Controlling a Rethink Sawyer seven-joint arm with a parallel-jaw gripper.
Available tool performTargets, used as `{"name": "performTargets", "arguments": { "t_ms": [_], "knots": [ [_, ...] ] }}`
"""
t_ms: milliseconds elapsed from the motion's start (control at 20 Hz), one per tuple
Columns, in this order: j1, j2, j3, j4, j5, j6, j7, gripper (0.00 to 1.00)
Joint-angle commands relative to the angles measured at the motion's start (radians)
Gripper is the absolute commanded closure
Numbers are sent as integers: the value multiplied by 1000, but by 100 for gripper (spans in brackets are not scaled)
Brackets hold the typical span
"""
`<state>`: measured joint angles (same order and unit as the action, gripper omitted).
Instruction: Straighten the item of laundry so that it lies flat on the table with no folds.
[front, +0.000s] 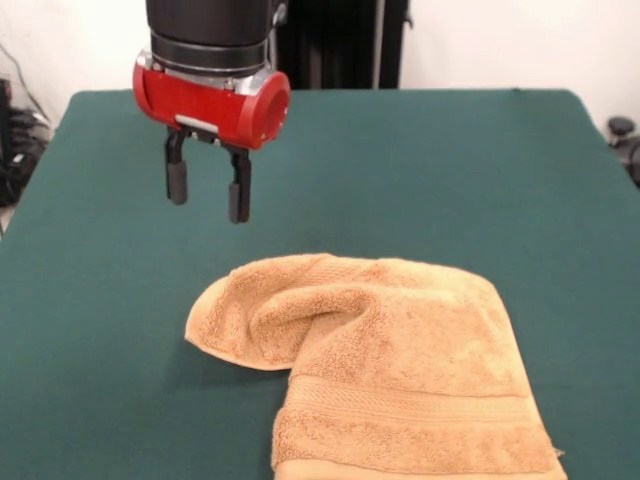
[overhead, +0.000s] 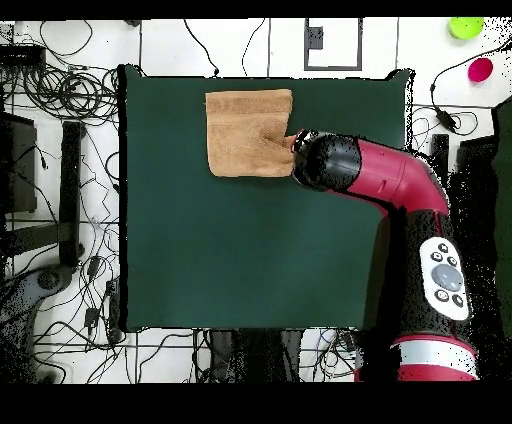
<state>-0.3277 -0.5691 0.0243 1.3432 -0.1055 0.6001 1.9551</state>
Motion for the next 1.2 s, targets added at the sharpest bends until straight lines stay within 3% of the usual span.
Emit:
{"name": "performTargets", "arguments": {
  "t_ms": [50, 300, 500, 850, 1100, 1200],
  "knots": [
    [25, 21, 111, 200, 17, -89, 90, 0],
    [55, 21, 70, 181, 6, -53, 98, 0],
    [124, 21, -23, 81, -36, 167, 77, 0],
    [138, -25, -64, -39, -70, 543, -24, 0],
    [117, -115, -65, -24, -90, 657, -71, 0],
    [101, -130, -52, -15, -95, 646, -71, 0]
  ]
}}
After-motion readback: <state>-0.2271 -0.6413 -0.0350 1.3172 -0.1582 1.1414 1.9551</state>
